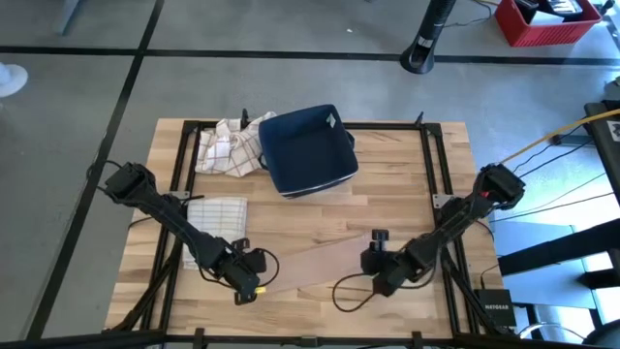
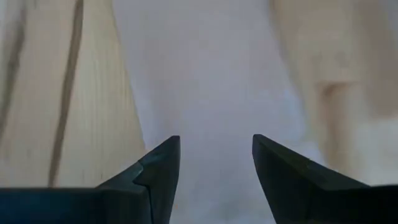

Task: Fold towel
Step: Fold the pink towel on the table

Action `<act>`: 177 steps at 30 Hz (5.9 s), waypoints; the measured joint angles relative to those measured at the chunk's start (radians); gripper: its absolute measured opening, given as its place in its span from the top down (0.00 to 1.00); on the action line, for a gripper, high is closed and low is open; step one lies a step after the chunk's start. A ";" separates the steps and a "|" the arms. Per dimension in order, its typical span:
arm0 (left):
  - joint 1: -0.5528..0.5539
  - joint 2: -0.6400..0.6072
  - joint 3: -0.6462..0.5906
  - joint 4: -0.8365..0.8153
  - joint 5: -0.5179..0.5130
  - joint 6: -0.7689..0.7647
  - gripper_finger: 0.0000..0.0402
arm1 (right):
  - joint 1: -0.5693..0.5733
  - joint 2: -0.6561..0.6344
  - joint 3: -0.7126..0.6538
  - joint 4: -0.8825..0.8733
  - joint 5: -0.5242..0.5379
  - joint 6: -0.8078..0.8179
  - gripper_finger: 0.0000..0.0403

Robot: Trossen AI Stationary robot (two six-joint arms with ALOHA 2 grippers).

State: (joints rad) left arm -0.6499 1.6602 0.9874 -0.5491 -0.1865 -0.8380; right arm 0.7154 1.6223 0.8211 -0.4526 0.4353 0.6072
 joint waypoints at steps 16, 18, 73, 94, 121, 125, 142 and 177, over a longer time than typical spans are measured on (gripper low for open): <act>-0.128 -0.053 0.036 -0.021 0.090 -0.293 0.60 | -0.022 0.061 -0.016 -0.013 -0.010 0.000 0.49; -0.139 -0.027 0.035 -0.010 0.083 -0.319 0.60 | -0.022 0.061 -0.022 -0.004 0.000 0.002 0.49; -0.019 0.178 0.042 -0.209 -0.296 -0.784 0.60 | -0.166 0.204 -0.032 0.575 0.120 -0.177 0.49; 0.037 0.101 0.098 -0.515 -0.338 -0.315 0.60 | -0.153 0.202 -0.031 0.557 0.022 -0.220 0.49; 0.100 0.237 0.118 -0.282 -0.327 -0.180 0.60 | -0.117 0.025 0.019 0.207 -0.170 -0.031 0.49; 0.074 0.221 0.117 -0.282 -0.299 -0.235 0.60 | -0.062 -0.047 0.019 -0.034 -0.156 0.167 0.49; 0.228 0.117 0.135 0.345 -0.076 0.426 0.60 | 0.151 -0.283 -0.207 -0.139 0.023 1.131 0.49; 0.266 0.384 0.117 0.640 -0.060 0.515 0.60 | 0.195 -0.339 -0.373 0.093 -0.060 1.377 0.33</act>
State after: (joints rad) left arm -0.3843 2.0441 1.1044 0.0911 -0.2468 -0.3226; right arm 0.9108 1.2834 0.4484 -0.3592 0.3758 1.9839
